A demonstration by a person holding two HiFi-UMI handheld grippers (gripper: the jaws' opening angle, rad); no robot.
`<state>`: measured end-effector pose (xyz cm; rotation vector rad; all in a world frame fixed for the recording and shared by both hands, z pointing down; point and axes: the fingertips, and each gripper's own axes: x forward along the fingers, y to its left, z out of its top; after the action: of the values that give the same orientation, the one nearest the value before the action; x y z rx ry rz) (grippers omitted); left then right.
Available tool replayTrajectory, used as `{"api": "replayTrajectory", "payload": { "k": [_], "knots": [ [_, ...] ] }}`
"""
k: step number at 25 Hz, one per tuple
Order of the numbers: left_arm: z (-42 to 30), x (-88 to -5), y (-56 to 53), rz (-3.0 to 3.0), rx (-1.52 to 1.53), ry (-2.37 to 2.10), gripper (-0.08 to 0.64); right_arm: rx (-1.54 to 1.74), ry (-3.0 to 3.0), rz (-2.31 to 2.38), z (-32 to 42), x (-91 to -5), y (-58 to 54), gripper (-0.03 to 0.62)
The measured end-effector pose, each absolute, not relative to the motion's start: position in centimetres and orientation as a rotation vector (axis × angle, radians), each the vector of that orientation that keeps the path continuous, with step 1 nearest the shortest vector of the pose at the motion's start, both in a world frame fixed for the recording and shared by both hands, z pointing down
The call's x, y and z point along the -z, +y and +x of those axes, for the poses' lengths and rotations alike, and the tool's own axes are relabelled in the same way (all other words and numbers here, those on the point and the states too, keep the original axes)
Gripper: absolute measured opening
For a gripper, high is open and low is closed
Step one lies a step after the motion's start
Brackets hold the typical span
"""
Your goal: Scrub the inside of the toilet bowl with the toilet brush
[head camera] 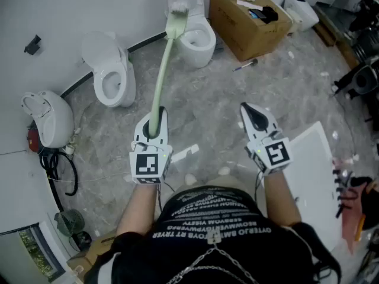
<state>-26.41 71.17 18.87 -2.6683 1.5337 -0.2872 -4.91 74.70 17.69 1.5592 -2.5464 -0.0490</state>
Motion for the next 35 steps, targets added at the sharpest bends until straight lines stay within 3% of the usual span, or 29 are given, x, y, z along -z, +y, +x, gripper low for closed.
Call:
{"api": "replayTrajectory", "payload": {
  "k": [21,35],
  "knots": [
    [-29.4,-22.0,72.6,-2.729,0.332,1.557,0.002,0.076,-2.531,1.571,-7.7,-17.6,76.5,0.003],
    [-27.7,-22.9,65.6,-2.698,0.350,1.628,0.002,0.029,-2.557,1.536,-4.9,-18.8,68.2,0.003]
  ]
}}
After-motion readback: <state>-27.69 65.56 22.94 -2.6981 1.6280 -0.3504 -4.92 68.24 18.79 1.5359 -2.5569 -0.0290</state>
